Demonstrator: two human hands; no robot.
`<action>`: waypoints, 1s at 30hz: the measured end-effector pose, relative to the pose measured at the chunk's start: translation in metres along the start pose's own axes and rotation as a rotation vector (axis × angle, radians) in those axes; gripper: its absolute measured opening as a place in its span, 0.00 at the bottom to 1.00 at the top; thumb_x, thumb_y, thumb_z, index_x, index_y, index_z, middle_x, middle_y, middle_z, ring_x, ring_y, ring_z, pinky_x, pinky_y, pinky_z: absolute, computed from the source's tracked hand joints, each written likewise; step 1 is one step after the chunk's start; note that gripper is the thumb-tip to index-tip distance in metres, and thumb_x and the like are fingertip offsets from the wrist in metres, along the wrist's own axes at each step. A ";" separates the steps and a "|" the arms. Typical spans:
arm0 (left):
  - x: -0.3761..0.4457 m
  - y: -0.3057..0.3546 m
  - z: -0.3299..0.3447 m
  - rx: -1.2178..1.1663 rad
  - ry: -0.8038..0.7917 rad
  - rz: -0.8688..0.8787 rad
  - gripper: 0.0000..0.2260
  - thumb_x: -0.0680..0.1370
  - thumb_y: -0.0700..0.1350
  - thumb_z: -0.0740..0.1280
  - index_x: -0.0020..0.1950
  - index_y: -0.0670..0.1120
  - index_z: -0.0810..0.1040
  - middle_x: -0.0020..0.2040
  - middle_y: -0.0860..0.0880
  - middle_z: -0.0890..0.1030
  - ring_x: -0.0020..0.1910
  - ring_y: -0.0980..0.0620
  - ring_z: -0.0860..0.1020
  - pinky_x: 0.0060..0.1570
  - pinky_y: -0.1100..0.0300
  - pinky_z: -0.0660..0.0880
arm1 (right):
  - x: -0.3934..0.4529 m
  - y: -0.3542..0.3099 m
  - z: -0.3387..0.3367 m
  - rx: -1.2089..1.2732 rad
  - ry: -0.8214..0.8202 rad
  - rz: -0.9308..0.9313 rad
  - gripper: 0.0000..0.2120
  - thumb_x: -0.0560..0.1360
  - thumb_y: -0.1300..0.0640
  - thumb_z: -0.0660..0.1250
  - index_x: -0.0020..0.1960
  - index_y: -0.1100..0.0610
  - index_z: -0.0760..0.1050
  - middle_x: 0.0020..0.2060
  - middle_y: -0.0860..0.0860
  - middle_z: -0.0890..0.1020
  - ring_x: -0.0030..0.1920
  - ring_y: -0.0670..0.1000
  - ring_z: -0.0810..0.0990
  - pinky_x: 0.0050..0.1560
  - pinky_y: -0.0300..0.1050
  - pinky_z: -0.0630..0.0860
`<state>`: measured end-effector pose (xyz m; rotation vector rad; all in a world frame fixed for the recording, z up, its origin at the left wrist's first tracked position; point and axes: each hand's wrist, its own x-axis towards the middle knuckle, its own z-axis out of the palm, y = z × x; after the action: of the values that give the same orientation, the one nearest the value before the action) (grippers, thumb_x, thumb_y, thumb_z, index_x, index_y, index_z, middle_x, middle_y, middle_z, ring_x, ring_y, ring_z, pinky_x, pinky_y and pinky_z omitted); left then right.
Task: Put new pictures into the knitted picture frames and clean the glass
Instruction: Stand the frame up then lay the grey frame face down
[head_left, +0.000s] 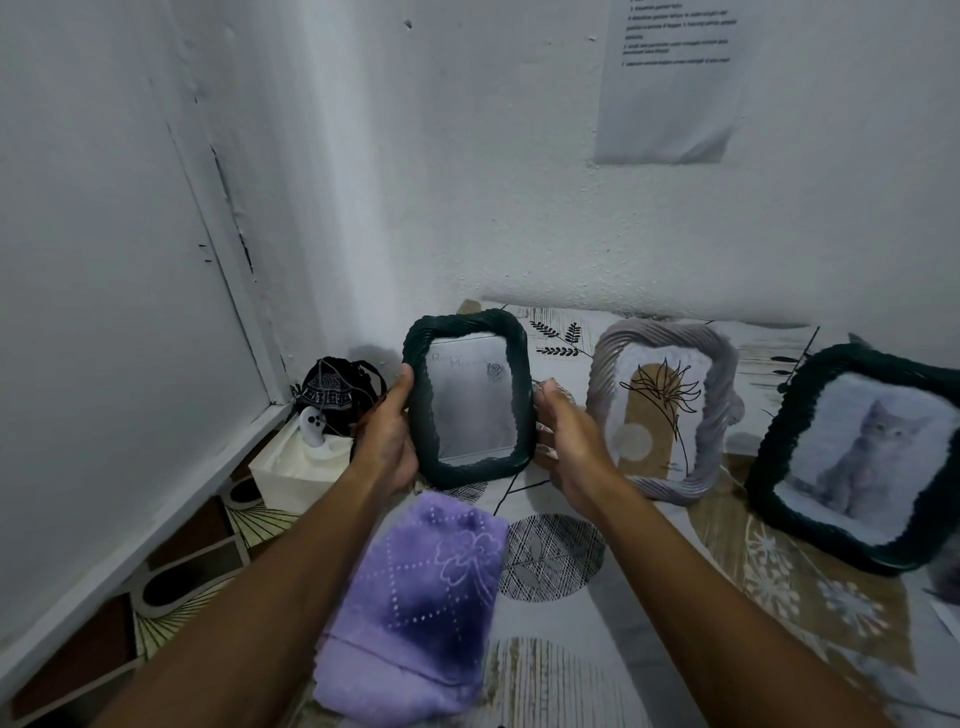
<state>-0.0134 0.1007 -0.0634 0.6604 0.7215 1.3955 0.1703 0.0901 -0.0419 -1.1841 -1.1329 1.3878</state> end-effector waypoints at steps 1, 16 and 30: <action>-0.001 0.000 0.000 0.003 -0.003 -0.003 0.27 0.75 0.60 0.60 0.68 0.45 0.73 0.62 0.41 0.79 0.60 0.41 0.78 0.53 0.43 0.78 | 0.000 0.001 -0.001 0.003 0.001 0.001 0.15 0.82 0.47 0.53 0.45 0.48 0.76 0.42 0.44 0.79 0.45 0.46 0.78 0.47 0.43 0.74; -0.005 -0.003 0.000 0.035 0.024 -0.010 0.28 0.73 0.62 0.61 0.67 0.46 0.74 0.62 0.41 0.79 0.61 0.40 0.78 0.59 0.41 0.75 | -0.002 0.005 -0.003 -0.006 0.054 0.010 0.16 0.81 0.46 0.56 0.40 0.49 0.77 0.39 0.44 0.80 0.45 0.48 0.79 0.56 0.52 0.75; -0.007 -0.010 0.008 0.019 0.051 -0.019 0.29 0.73 0.61 0.63 0.68 0.46 0.74 0.62 0.41 0.79 0.62 0.40 0.77 0.63 0.38 0.70 | -0.012 0.001 0.003 -0.099 0.142 0.060 0.23 0.77 0.39 0.58 0.50 0.57 0.80 0.51 0.59 0.82 0.54 0.60 0.79 0.61 0.63 0.72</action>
<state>-0.0015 0.0934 -0.0657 0.6335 0.7809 1.3938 0.1684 0.0779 -0.0418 -1.3751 -1.0833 1.2828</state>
